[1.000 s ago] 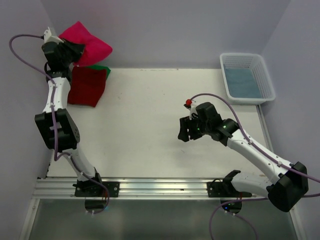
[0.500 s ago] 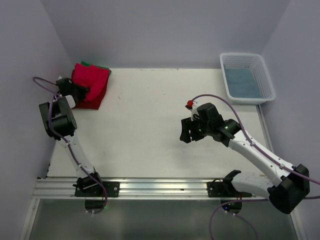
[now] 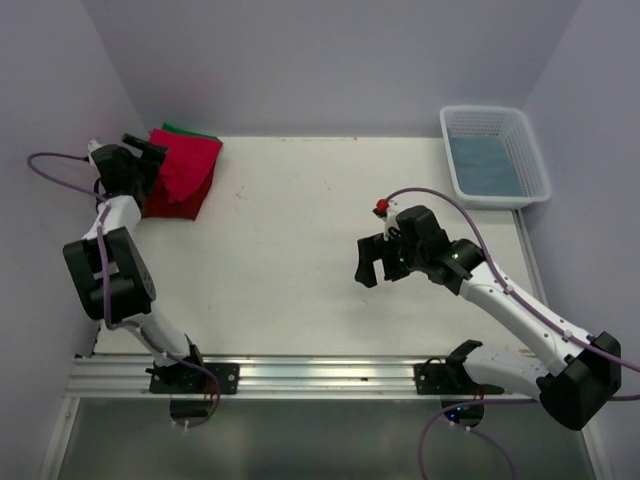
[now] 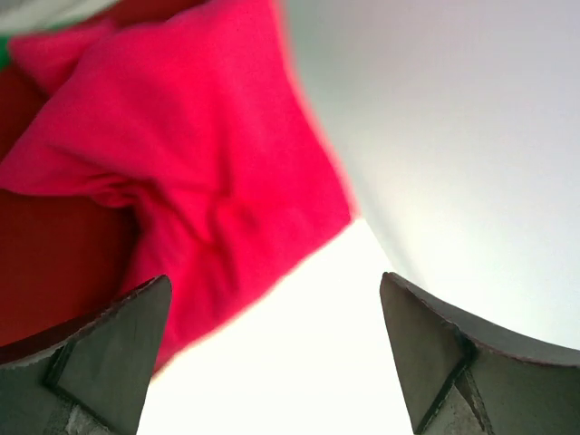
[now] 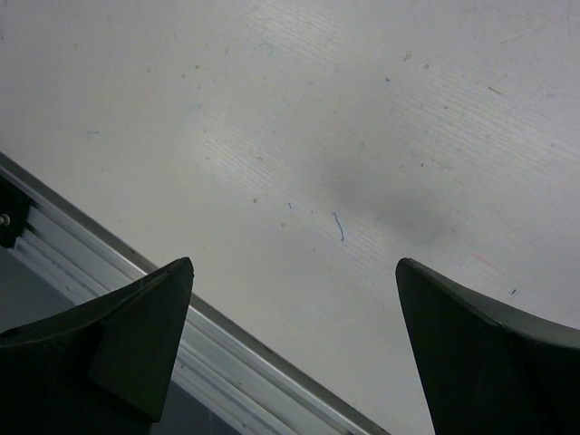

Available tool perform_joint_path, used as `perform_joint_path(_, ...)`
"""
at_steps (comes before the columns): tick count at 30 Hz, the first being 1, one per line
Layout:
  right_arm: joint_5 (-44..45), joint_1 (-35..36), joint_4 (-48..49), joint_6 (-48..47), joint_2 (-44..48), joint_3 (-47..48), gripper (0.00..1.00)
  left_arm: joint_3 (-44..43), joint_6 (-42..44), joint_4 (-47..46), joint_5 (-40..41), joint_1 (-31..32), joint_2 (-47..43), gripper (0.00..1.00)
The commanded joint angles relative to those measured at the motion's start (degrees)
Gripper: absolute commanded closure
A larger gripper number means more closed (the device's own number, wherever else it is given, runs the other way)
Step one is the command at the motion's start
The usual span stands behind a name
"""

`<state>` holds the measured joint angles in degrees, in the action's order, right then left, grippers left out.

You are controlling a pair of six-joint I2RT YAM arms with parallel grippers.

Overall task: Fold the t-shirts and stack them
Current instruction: Put the neatly folded tshirt into the corner of the board with the left arm

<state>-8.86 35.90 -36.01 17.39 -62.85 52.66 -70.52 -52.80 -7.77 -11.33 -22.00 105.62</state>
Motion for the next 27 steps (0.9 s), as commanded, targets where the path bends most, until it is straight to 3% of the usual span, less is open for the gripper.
perform_joint_path(1,2.9,-0.4,1.1,0.3,1.6,3.1,0.01,2.9,2.3,0.6,-1.8,-0.2,-12.9,0.00)
perform_joint_path(7,13.6,-0.3,-0.2,1.6,2.9,4.9,0.01,13.7,11.1,5.7,-6.6,3.0,-33.0,0.00)
perform_joint_path(11,22.3,-0.3,0.0,2.2,5.5,5.9,0.01,17.4,21.0,13.8,-7.1,11.7,-46.3,0.00)
perform_joint_path(17,28.9,-0.3,1.6,0.5,10.0,6.7,0.01,20.5,28.9,24.2,-11.3,17.2,-55.3,0.00)
perform_joint_path(27,27.4,-0.3,2.4,-2.4,11.9,8.2,0.01,25.8,29.8,24.8,-19.1,20.9,-60.8,0.00)
